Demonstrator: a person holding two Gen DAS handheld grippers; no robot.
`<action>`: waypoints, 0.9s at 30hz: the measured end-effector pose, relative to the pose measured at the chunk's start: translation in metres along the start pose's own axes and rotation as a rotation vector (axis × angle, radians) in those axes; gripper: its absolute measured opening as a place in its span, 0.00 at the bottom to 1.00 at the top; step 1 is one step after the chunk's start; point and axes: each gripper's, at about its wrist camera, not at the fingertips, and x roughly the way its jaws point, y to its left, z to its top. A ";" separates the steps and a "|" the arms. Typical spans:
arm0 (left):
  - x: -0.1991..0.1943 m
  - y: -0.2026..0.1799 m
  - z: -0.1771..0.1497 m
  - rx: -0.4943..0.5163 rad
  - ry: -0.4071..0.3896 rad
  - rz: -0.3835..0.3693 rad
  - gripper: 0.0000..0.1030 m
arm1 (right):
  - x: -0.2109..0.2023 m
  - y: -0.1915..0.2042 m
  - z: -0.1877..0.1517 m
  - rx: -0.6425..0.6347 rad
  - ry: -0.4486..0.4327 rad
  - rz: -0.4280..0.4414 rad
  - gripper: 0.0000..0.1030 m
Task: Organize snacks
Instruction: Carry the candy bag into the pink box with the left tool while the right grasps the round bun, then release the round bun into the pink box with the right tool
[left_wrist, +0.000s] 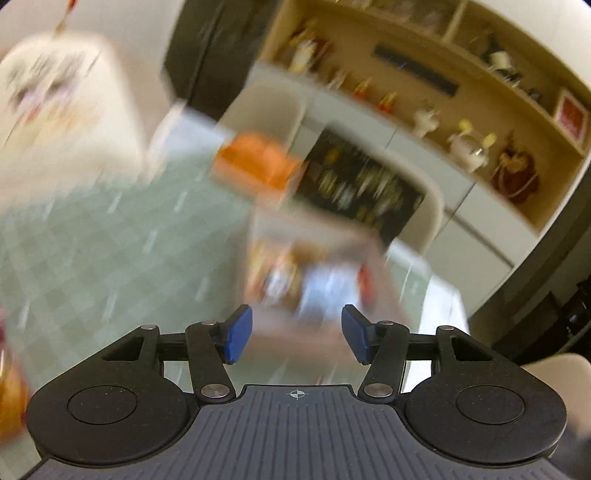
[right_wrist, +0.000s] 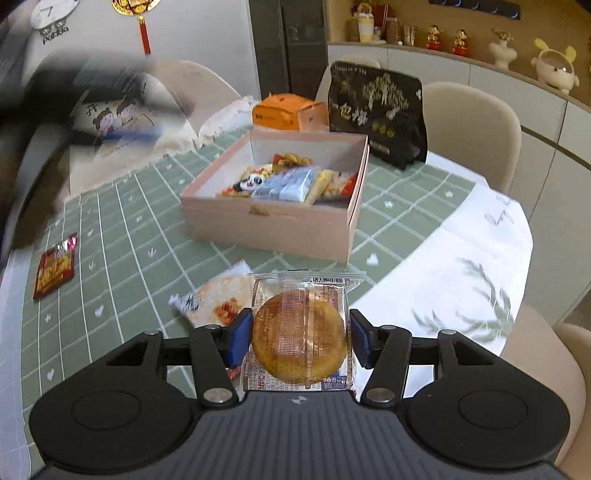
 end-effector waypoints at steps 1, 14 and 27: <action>-0.001 0.009 -0.017 -0.039 0.036 0.004 0.58 | 0.000 -0.002 0.009 0.003 -0.021 0.013 0.53; -0.039 0.075 -0.096 -0.227 0.105 0.167 0.56 | 0.085 0.003 0.105 -0.022 -0.043 0.115 0.78; -0.085 0.118 -0.115 -0.324 0.055 0.224 0.53 | 0.078 0.071 -0.002 -0.116 0.160 0.222 0.46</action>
